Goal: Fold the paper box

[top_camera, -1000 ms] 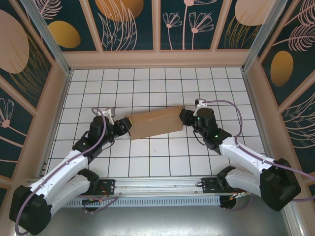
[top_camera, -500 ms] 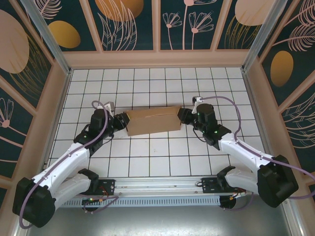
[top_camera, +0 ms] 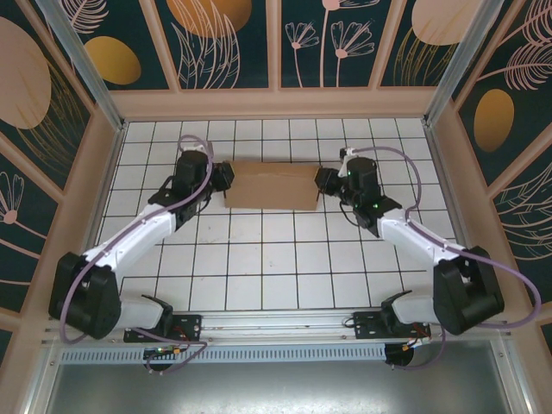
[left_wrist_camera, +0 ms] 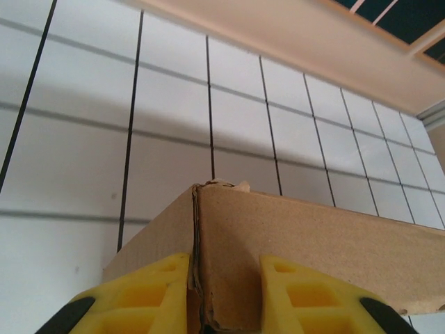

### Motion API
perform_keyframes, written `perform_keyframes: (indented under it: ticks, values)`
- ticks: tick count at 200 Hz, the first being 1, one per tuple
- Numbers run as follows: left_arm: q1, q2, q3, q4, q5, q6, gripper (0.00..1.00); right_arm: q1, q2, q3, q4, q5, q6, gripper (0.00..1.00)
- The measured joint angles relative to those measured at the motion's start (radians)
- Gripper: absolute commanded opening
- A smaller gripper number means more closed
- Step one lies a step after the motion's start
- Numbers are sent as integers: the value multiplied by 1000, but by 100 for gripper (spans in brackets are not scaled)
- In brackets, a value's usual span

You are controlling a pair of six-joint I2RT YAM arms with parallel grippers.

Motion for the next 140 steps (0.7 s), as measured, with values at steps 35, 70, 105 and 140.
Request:
perform_keyframes:
  ticks: [35, 70, 105, 140]
  values:
    - [25, 118, 124, 87, -17, 57, 22, -59, 109, 109, 86, -37, -18, 19]
    - [36, 182, 127, 213, -30, 97, 21, -77, 169, 115, 213, -44, -49, 19]
    - [36, 193, -47, 377, -5, 82, 19, -75, 182, -45, 382, -55, -67, 19]
    - [27, 124, -212, 525, -1, 56, 21, -29, 121, -210, 547, -28, -94, 19]
